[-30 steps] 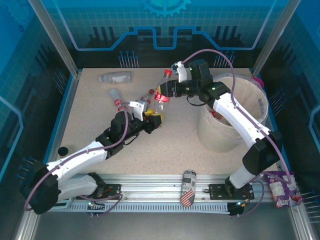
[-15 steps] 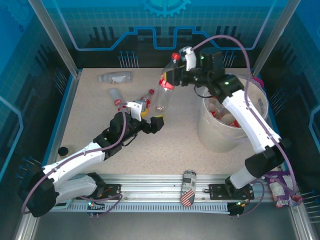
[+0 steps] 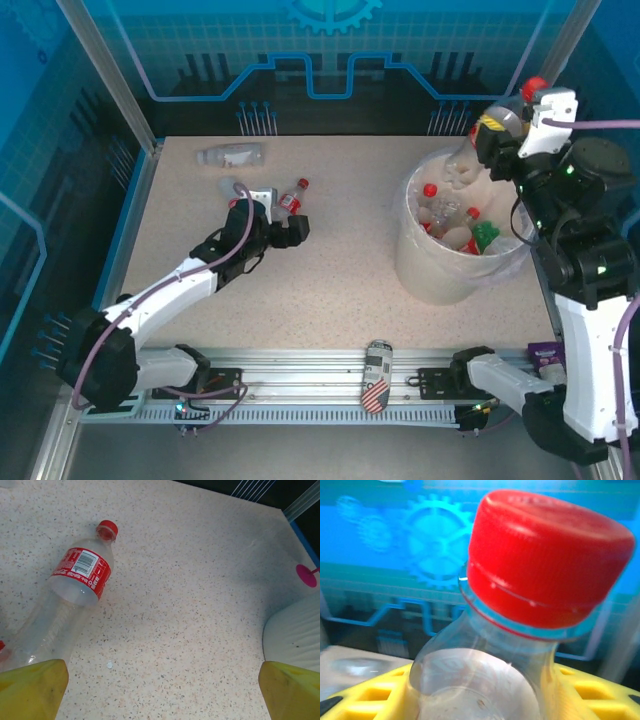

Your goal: Put the plastic bottles in the bin

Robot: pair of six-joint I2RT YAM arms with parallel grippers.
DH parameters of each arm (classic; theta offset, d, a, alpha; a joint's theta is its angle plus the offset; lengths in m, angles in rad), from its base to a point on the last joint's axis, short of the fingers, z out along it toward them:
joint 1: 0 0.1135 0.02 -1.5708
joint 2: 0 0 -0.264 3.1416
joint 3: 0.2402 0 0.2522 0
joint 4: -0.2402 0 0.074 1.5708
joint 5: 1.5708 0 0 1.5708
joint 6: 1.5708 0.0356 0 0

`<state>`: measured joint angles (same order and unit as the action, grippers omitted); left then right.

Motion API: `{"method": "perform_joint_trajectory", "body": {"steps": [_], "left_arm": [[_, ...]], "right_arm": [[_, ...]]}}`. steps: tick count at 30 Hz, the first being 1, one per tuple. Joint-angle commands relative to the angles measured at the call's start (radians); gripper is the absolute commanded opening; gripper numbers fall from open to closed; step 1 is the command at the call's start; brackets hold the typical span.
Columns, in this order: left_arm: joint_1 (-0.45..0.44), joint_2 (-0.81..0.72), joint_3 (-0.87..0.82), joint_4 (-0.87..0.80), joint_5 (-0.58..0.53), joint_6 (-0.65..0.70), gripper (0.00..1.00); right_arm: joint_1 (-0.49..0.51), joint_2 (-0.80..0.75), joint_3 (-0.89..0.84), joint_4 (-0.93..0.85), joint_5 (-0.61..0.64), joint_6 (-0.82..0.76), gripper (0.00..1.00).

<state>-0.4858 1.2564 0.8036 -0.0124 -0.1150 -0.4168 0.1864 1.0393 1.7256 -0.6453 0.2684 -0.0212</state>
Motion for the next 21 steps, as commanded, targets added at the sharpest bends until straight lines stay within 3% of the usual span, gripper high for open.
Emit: {"method": "perform_joint_trajectory", "body": {"steps": [1, 6, 21], "left_arm": [[0.008, 0.037, 0.043, -0.035, 0.031, -0.019, 0.99], [0.008, 0.054, 0.044, -0.040, 0.048, -0.030, 0.98], [0.019, 0.107, 0.086, -0.090, 0.061, -0.010, 0.99]], "right_arm": [[-0.065, 0.019, -0.155, 0.077, 0.138, -0.090, 0.38], [-0.118, 0.005, -0.352, 0.295, 0.096, -0.132, 0.31], [-0.146, 0.057, -0.558, 0.184, -0.003, -0.077, 0.32]]}}
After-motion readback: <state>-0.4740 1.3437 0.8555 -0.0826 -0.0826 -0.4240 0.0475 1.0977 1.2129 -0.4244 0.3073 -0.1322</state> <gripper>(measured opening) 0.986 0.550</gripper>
